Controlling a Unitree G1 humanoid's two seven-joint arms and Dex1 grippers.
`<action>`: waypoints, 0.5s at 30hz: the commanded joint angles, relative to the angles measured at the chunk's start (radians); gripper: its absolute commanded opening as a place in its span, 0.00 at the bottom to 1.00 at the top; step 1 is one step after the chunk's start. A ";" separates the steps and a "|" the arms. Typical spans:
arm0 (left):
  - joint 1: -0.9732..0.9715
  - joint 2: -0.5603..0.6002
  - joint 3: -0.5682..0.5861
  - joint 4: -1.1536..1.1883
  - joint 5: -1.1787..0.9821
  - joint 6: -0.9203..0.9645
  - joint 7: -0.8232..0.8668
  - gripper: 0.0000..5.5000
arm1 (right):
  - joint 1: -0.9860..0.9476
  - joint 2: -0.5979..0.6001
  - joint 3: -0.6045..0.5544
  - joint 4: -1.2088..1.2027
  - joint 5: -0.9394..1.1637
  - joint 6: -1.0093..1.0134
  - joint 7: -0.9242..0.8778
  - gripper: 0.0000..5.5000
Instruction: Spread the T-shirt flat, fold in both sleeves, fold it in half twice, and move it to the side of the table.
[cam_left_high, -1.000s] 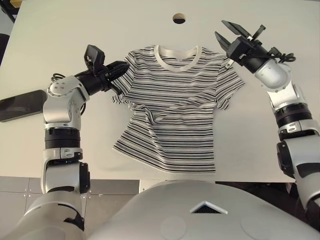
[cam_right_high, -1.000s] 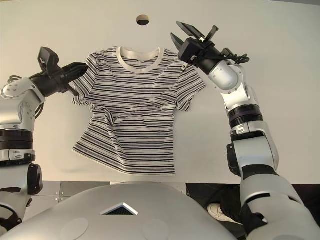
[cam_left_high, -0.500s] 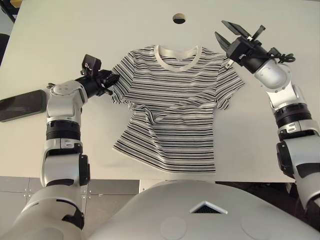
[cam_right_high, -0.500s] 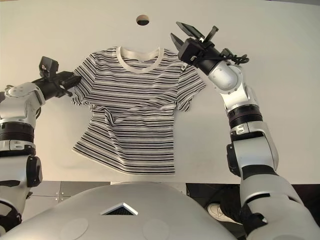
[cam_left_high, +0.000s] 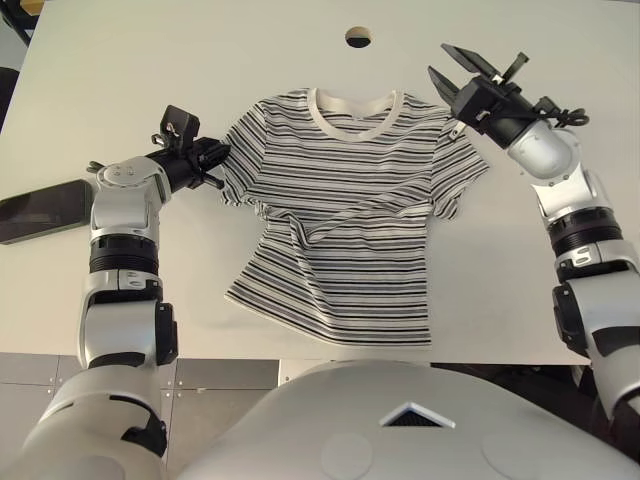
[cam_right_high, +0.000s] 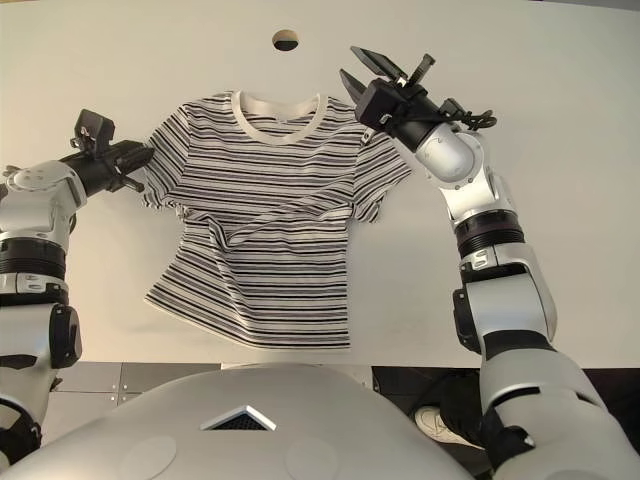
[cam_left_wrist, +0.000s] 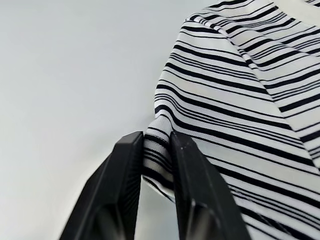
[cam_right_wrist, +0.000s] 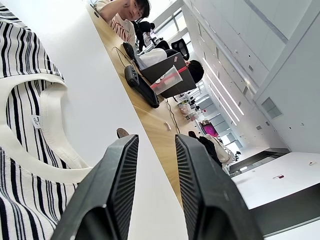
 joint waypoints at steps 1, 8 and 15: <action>0.019 0.010 -0.013 0.002 0.023 0.013 -0.003 0.08 | 0.005 -0.007 0.008 -0.010 -0.014 0.002 0.010 0.24; 0.026 0.015 -0.003 -0.040 0.009 0.020 -0.001 0.02 | 0.008 -0.007 0.008 -0.013 -0.013 0.001 0.012 0.24; 0.011 0.010 0.052 -0.113 -0.045 0.073 -0.007 0.02 | 0.007 -0.005 0.009 -0.013 -0.013 0.001 0.012 0.24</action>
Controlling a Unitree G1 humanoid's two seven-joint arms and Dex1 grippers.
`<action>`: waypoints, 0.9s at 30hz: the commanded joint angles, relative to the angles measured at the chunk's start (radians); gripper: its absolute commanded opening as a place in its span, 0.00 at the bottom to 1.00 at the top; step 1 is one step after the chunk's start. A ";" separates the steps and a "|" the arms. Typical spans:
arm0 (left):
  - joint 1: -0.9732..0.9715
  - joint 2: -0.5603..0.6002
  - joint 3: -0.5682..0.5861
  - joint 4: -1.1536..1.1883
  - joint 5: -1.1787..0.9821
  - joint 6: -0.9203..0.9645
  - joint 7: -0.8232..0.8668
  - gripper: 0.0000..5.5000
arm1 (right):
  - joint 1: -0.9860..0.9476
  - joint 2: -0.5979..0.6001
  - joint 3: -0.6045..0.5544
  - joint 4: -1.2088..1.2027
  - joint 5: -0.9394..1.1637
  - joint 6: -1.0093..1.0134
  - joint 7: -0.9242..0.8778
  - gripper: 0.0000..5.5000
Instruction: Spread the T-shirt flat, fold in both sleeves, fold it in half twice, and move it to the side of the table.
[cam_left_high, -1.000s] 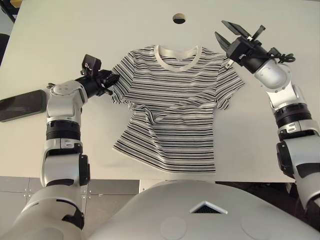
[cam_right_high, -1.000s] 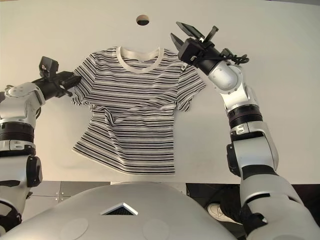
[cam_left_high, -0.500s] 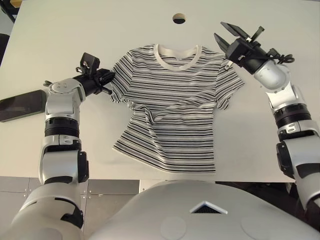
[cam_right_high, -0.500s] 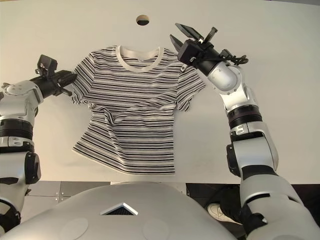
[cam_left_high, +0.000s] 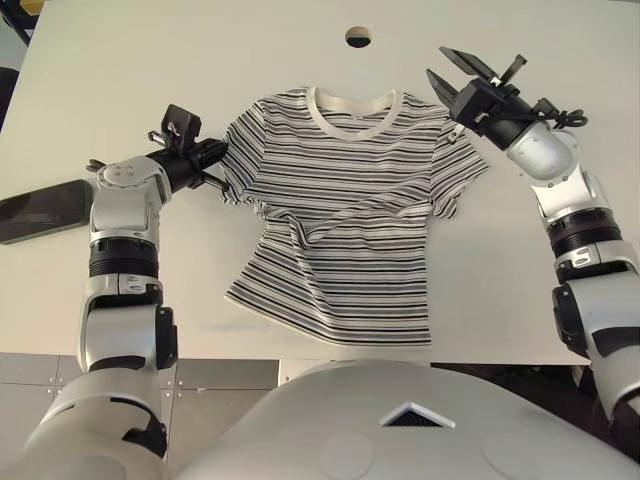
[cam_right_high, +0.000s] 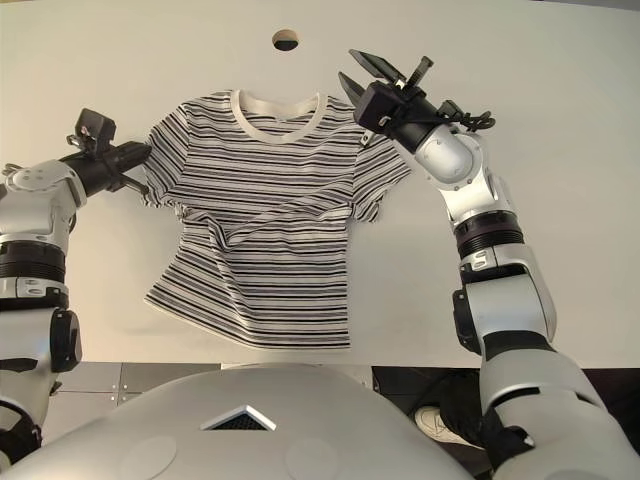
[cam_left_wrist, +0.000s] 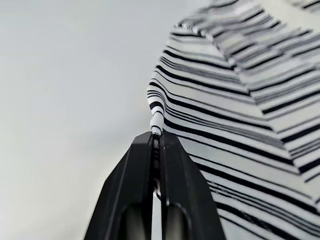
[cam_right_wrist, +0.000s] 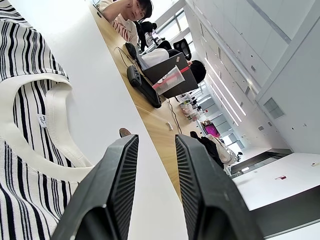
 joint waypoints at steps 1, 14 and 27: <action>-0.009 0.004 0.039 -0.052 -0.049 0.053 -0.016 0.02 | 0.002 -0.005 0.007 -0.010 -0.013 0.001 0.008 0.24; 0.032 -0.015 0.063 -0.297 -0.167 0.251 -0.026 0.02 | -0.001 -0.001 0.012 -0.009 -0.014 0.003 0.007 0.24; 0.032 -0.130 -0.008 -0.465 -0.227 0.416 0.025 0.02 | 0.001 0.007 0.018 -0.011 -0.015 0.005 0.004 0.24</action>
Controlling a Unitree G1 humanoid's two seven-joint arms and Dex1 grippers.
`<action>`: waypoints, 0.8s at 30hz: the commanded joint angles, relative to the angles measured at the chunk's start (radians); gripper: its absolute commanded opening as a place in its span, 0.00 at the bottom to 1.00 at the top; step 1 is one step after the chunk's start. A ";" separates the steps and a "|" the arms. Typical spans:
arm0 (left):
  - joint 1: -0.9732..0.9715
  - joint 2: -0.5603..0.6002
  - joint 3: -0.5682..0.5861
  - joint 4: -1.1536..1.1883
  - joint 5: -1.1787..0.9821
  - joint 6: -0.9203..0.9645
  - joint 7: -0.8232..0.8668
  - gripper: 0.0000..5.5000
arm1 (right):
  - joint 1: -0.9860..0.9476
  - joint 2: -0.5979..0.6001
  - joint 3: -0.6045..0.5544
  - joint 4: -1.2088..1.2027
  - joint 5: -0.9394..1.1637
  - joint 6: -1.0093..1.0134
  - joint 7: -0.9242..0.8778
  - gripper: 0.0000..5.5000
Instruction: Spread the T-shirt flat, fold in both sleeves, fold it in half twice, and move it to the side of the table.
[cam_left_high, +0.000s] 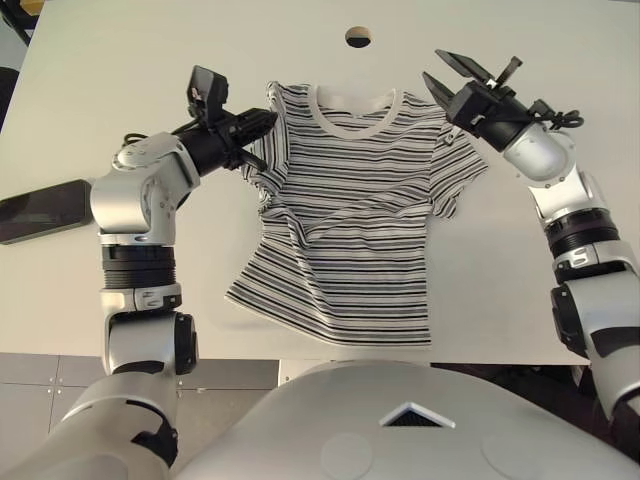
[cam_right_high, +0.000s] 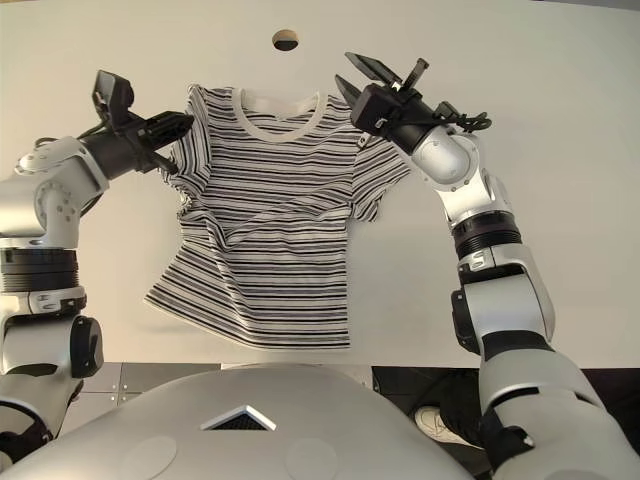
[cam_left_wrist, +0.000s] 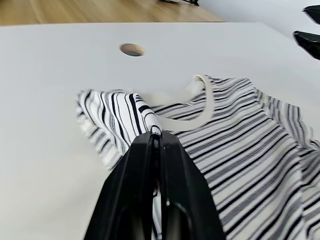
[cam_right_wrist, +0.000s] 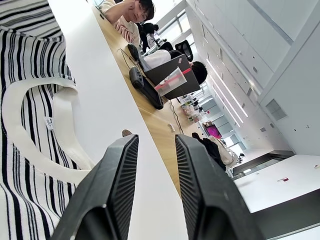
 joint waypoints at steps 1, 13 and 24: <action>-0.016 -0.021 -0.040 0.011 0.020 0.028 0.034 0.02 | 0.000 0.000 0.004 -0.011 -0.012 0.006 0.005 0.24; -0.014 -0.154 -0.146 0.014 0.016 0.078 0.068 0.02 | 0.011 -0.003 0.000 -0.004 -0.016 0.010 -0.006 0.24; -0.018 -0.177 -0.151 0.060 0.031 0.062 0.074 0.23 | 0.046 0.037 -0.137 -0.009 0.272 0.242 0.185 0.24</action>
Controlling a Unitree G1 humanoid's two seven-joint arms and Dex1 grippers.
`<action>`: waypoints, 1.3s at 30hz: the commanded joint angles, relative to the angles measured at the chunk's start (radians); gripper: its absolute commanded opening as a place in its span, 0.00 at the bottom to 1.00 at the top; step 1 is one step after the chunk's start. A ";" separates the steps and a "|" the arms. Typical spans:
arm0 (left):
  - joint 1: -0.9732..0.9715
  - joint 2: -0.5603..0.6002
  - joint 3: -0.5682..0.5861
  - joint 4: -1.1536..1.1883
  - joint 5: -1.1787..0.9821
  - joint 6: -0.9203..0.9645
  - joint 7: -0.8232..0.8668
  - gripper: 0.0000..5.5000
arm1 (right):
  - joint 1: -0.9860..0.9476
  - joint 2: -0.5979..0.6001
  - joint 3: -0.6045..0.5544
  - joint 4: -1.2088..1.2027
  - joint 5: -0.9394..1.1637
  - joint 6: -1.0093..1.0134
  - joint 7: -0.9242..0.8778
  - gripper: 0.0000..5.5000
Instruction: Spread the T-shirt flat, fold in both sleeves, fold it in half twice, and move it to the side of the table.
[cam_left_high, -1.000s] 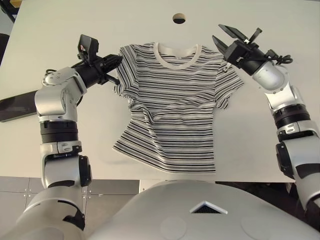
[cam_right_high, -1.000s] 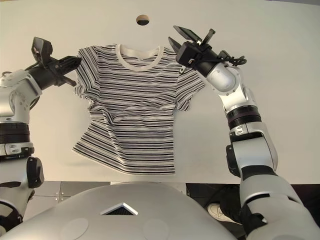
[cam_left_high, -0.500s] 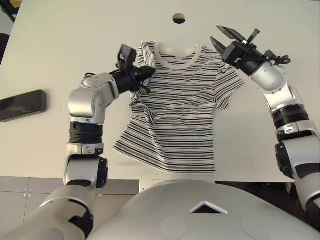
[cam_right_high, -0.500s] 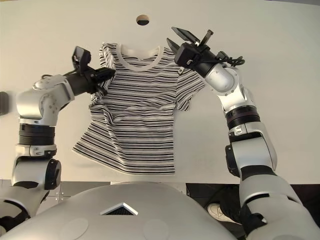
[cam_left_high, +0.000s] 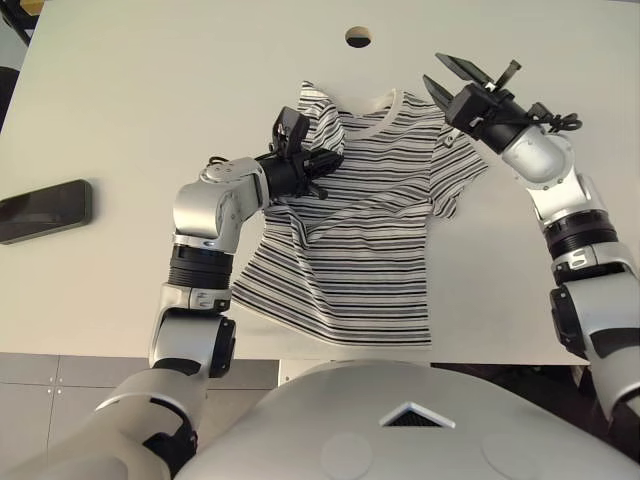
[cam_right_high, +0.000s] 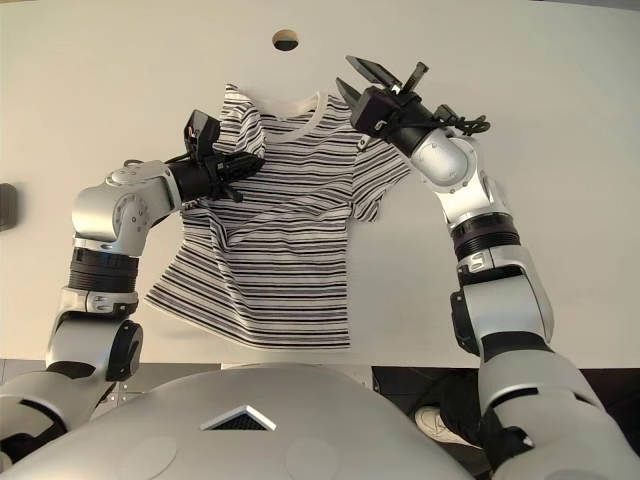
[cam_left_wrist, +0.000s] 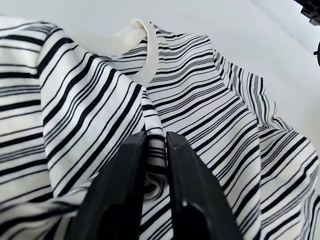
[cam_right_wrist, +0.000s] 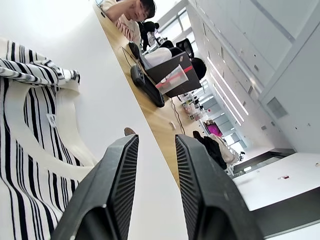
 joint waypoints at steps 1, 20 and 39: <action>-0.017 -0.010 0.005 0.025 0.011 -0.012 0.021 0.25 | 0.053 0.036 -0.145 -0.046 0.327 0.289 0.254 0.24; 0.121 -0.063 0.100 -0.335 -0.161 0.005 0.069 0.31 | 0.287 -0.137 -0.239 -0.318 0.484 0.951 0.519 0.24; 0.117 -0.087 0.139 -0.359 -0.197 -0.044 0.166 0.32 | 0.302 -0.115 -0.207 -0.355 0.472 1.018 0.552 0.04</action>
